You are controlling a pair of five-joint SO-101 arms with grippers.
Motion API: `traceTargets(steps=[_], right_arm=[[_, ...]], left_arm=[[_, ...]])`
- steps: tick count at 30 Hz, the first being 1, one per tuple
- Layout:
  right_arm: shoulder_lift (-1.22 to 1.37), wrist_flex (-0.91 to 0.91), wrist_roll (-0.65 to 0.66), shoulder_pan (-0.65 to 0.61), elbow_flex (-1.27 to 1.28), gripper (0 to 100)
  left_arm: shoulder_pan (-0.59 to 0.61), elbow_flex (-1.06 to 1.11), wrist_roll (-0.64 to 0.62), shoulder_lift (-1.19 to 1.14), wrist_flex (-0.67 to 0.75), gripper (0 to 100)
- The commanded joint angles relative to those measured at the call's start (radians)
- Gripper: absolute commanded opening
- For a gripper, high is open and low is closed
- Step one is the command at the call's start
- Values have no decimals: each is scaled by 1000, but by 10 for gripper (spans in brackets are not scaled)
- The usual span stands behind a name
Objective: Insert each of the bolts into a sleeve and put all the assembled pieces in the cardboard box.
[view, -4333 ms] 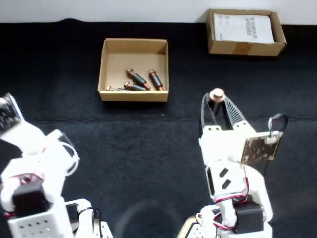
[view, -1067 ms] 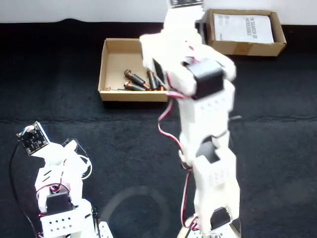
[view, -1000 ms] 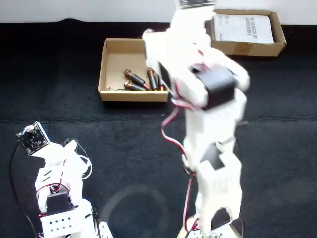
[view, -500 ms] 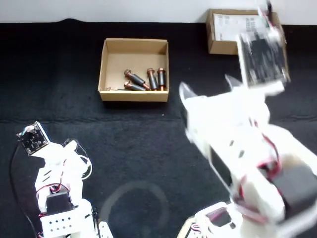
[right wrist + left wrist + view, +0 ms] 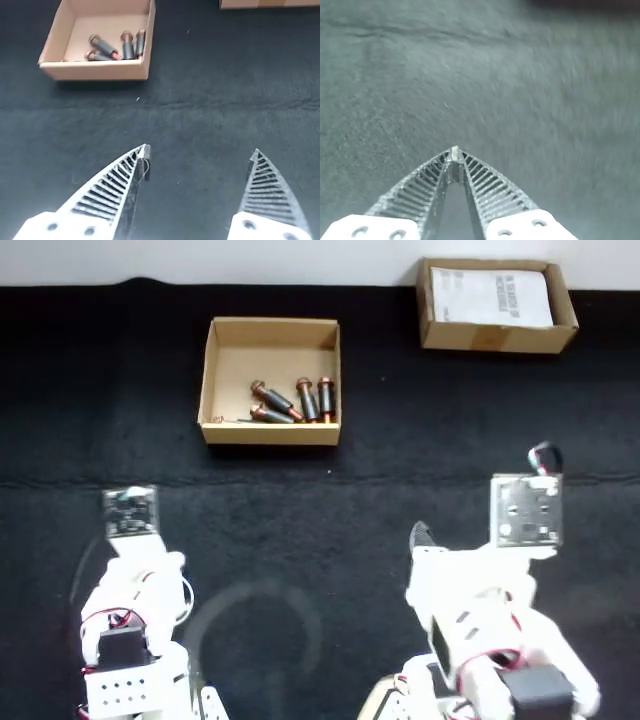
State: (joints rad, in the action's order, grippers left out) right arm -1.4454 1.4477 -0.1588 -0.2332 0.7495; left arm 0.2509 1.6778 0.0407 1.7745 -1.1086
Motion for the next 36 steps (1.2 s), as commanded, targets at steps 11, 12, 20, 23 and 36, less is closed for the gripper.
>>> traceTargets(steps=[11,12,20,23,36], right_arm=[[-134,-610,146,185,874,285],[-134,-610,167,186,911,285],[-134,-573,187,220,1056,49],[-134,-518,187,220,1053,25],[-134,-332,183,226,1020,7]], left_arm=[[-208,18,89,21,-132,9],[-206,18,89,21,-132,9],[-4,18,-69,21,-138,9],[51,18,-129,16,-147,9],[65,18,-127,19,-206,9]])
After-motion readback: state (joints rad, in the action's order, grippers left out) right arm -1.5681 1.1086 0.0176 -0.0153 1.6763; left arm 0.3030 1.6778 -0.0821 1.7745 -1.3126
